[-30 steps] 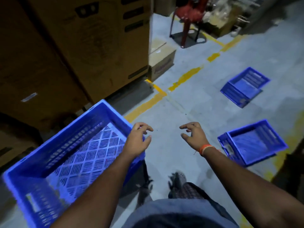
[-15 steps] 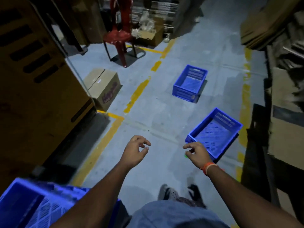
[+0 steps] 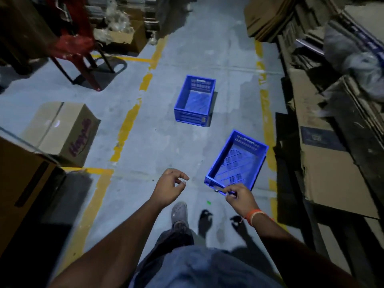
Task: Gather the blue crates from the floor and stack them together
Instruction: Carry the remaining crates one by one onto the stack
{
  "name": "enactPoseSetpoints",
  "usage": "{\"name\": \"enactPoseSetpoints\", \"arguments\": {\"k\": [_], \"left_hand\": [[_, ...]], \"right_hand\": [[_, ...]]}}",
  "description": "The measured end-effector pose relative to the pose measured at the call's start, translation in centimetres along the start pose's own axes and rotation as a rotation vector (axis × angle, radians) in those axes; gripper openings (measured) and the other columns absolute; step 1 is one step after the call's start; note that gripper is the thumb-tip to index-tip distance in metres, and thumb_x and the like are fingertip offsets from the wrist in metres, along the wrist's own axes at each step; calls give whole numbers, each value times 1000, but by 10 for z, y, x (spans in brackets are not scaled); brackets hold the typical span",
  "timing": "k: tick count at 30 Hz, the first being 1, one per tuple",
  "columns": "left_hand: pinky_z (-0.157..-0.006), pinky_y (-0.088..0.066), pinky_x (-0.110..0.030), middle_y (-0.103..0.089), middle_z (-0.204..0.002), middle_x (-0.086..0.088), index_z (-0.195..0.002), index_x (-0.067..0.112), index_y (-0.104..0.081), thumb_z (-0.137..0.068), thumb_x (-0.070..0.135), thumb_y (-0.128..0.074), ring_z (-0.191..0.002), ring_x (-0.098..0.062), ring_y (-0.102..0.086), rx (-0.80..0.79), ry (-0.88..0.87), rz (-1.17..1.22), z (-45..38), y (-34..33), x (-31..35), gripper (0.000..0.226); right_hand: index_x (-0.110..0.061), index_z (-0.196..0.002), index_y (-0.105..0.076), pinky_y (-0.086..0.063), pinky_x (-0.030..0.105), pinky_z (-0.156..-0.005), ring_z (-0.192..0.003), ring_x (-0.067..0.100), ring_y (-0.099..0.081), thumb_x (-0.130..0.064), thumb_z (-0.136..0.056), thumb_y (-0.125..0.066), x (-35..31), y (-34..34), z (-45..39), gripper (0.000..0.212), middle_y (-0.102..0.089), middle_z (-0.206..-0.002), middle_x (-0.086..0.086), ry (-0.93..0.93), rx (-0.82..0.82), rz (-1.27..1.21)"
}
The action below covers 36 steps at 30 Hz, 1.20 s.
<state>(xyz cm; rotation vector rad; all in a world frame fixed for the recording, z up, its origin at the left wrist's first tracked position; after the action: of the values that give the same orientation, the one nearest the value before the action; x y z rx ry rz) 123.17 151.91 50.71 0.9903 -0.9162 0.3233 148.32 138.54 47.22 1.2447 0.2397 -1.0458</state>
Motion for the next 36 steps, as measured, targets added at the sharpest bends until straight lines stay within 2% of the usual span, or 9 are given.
{"name": "enactPoseSetpoints", "arguments": {"k": [4,7,13,16,22,25,27,30,36], "left_hand": [[-74,-41,-4,-54,-115,5,-99,29,-71,-89,16,-64,-86,-2,-65,-43,67,64,-65,-14,-14,18],[-70,-38,0,-54,-115,2,-101,27,-71,-89,14,-62,-82,-1,-64,-73,139,123,-105,-29,-22,20],[-77,-46,-13,-60,-112,4,-102,32,-71,-85,17,-66,-78,0,-63,31,317,278,-154,-71,-36,23],[-81,-51,-22,-65,-108,7,-98,36,-70,-82,20,-69,-78,-1,-64,137,450,363,-170,-111,-51,22],[-56,-41,-23,-63,-71,8,-99,29,-70,-81,28,-70,-51,-5,-50,330,683,636,-200,-227,-63,18],[-57,-39,-28,-61,-69,9,-101,34,-70,-75,42,-70,-57,-8,-47,408,766,754,-222,-302,-67,27],[-64,-44,-25,-64,-81,11,-100,33,-71,-81,28,-71,-72,-6,-55,435,825,793,-240,-351,-71,20],[-90,-51,-31,-71,-103,6,-100,32,-72,-82,9,-71,-99,-9,-65,505,849,671,-261,-420,-100,29],[-99,-51,-40,-55,-127,-21,-103,37,-74,-78,6,-77,-114,-29,-59,496,1036,581,-294,-528,-186,40]], "right_hand": [[-28,-93,-73,-44,20,-82,-85,6,-56,-16,-74,-62,-4,15,-40,25,-61,-98,1,-30,-26,98],[-24,-93,-74,-41,6,-77,-81,-6,-53,-32,-69,-56,-7,33,-77,31,-66,-98,1,10,-40,215],[-20,-94,-73,-37,2,-71,-71,4,-54,-1,-74,-67,18,64,-152,28,-62,-93,3,51,-135,345],[-23,-96,-72,-45,19,-74,-76,14,-61,-8,-74,-67,50,78,-201,27,-60,-94,1,62,-199,417],[-16,-99,-74,-51,38,-80,-81,33,-64,-4,-71,-71,139,88,-328,31,-63,-93,15,93,-346,488],[-17,-97,-73,-43,28,-83,-86,31,-63,-5,-70,-75,194,82,-387,30,-61,-88,8,146,-354,493],[-17,-99,-73,-35,20,-79,-87,25,-60,-7,-72,-76,223,72,-421,29,-55,-87,1,176,-382,502],[-17,-103,-72,-43,27,-84,-83,21,-58,-9,-75,-75,262,46,-460,29,-57,-92,5,224,-447,454],[-17,-113,-66,-43,30,-93,-94,26,-58,-13,-87,-68,337,-21,-484,27,-51,-117,11,189,-636,393]]}}
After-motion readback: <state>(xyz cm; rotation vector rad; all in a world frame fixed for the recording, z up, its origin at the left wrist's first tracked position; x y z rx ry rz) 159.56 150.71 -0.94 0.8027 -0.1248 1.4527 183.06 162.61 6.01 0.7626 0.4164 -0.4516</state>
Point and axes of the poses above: each hand's wrist, its own z-axis away from the middle knuckle, its own y-axis out of the back of the hand, x = y × z, the point moved 2 cm from there along -z, towards the middle knuckle
